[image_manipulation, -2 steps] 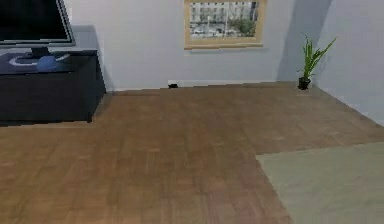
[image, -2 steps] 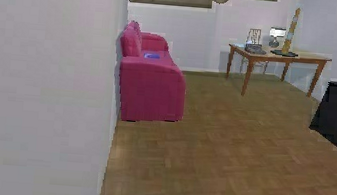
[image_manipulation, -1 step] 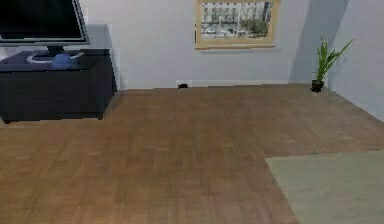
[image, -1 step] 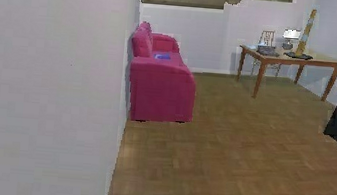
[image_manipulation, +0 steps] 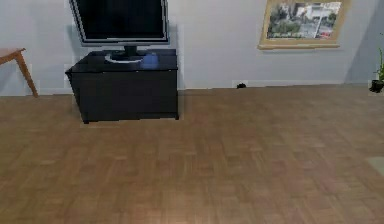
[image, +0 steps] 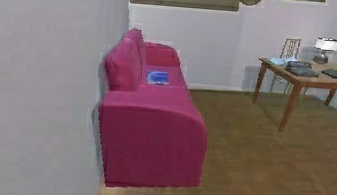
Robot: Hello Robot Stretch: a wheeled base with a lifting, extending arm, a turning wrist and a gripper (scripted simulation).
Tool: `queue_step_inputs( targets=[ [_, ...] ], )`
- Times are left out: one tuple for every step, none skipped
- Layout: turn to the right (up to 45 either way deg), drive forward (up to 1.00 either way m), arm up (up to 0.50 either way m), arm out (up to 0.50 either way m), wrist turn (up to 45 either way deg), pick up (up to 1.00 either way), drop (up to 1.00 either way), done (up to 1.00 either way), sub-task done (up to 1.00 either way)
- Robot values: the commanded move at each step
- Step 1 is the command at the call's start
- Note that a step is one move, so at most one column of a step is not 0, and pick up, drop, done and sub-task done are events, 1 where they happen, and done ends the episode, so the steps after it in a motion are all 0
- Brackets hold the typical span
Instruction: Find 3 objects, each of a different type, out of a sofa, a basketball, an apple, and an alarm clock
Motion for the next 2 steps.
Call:
queue_step_inputs(
  targets=[
    [0.0,0.5,0.0,0.0,0.0,0.0,0.0,0.0,0.0],
    [0.0,0.0,0.0,0.0,0.0,0.0,0.0,1.0,0.0]
  ],
)
